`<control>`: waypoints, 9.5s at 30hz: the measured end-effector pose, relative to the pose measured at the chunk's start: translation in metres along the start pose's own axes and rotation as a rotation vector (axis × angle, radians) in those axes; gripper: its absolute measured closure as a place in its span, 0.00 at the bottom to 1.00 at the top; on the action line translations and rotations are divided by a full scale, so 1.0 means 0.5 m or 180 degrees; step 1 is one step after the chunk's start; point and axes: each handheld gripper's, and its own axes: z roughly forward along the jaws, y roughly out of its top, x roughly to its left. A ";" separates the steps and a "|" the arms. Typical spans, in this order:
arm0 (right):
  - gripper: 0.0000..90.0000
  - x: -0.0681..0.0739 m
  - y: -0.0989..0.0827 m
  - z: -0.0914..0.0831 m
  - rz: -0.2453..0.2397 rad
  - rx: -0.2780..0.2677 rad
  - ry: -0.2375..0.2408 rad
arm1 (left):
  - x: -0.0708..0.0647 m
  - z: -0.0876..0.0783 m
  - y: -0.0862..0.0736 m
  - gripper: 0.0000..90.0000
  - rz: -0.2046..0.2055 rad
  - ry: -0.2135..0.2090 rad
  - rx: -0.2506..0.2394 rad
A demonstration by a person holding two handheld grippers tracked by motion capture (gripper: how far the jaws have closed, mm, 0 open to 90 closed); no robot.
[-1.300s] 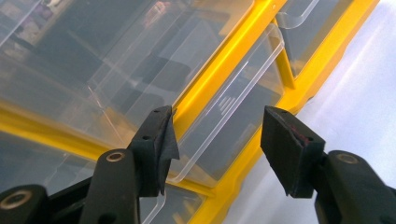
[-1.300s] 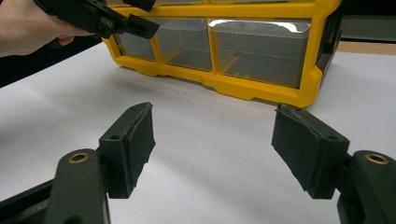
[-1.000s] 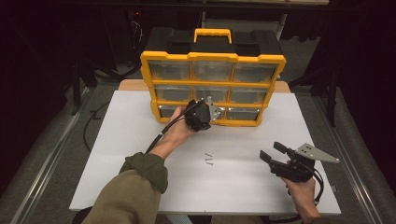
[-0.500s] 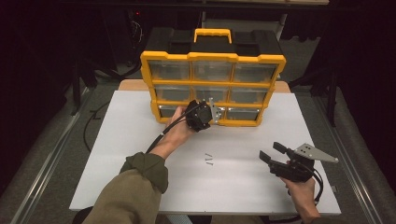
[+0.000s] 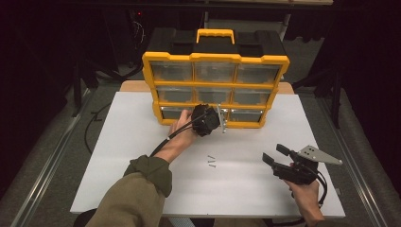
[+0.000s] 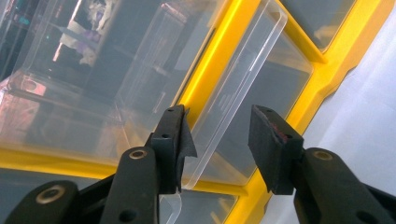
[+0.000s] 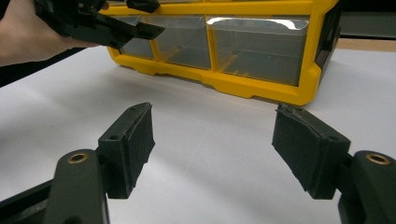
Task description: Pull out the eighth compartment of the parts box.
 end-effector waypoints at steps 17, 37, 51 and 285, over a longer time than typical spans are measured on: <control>0.34 0.001 0.000 0.001 -0.0012 0.0022 -0.0004 | -0.028 0.007 0.005 0.68 0.0279 0.0290 0.0073; 0.34 0.000 -0.002 0.003 0.0009 0.0066 0.0006 | -0.054 0.016 0.005 0.74 0.0550 0.0571 0.0078; 0.35 -0.002 -0.002 0.004 0.0030 0.0068 0.0017 | -0.069 0.021 0.002 0.80 0.0841 0.0803 0.0103; 0.34 -0.003 -0.005 0.010 0.0073 0.0132 0.0079 | 0.017 -0.112 -0.096 0.68 -0.0330 -0.1360 -0.0449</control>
